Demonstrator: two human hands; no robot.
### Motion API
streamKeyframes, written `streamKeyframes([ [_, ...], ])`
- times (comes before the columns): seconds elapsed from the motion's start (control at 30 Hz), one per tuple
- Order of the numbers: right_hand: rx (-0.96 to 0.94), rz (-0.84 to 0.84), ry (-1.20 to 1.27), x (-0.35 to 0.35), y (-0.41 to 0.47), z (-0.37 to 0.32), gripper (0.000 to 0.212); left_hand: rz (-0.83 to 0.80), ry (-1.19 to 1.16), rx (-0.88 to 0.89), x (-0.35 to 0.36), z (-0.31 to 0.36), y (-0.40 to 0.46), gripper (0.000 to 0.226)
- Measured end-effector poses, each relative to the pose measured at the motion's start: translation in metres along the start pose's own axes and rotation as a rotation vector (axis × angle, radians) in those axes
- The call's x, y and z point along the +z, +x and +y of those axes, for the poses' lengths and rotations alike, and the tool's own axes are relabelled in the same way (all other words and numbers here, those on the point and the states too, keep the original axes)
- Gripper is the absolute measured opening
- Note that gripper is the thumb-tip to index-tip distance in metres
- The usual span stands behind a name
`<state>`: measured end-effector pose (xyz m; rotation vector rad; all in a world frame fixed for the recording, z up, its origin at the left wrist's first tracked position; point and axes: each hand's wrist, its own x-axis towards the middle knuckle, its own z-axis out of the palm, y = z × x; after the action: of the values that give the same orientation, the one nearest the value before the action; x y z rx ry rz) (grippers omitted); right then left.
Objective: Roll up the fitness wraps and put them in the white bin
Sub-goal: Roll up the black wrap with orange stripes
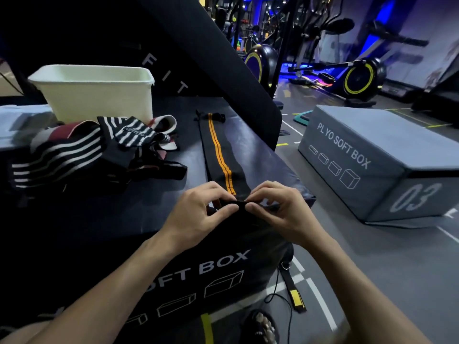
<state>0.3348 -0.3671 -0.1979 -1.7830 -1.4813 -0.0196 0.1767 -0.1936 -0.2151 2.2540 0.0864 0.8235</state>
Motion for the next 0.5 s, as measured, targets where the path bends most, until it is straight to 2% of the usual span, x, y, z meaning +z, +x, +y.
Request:
streamKeyframes([
  [0.17, 0.054, -0.011, 0.012, 0.005, -0.001, -0.002, 0.003, -0.026, 0.041, 0.025, 0.002, -0.006, 0.005, 0.008],
  [0.33, 0.247, -0.029, 0.064, 0.013, -0.009, -0.009, 0.018, -0.04, 0.042, 0.074, 0.005, -0.009, 0.004, 0.012],
  [0.5, 0.309, -0.163, 0.066, 0.011, 0.0, -0.01, 0.008, -0.013, 0.113, 0.118, 0.009, -0.012, -0.004, 0.014],
])
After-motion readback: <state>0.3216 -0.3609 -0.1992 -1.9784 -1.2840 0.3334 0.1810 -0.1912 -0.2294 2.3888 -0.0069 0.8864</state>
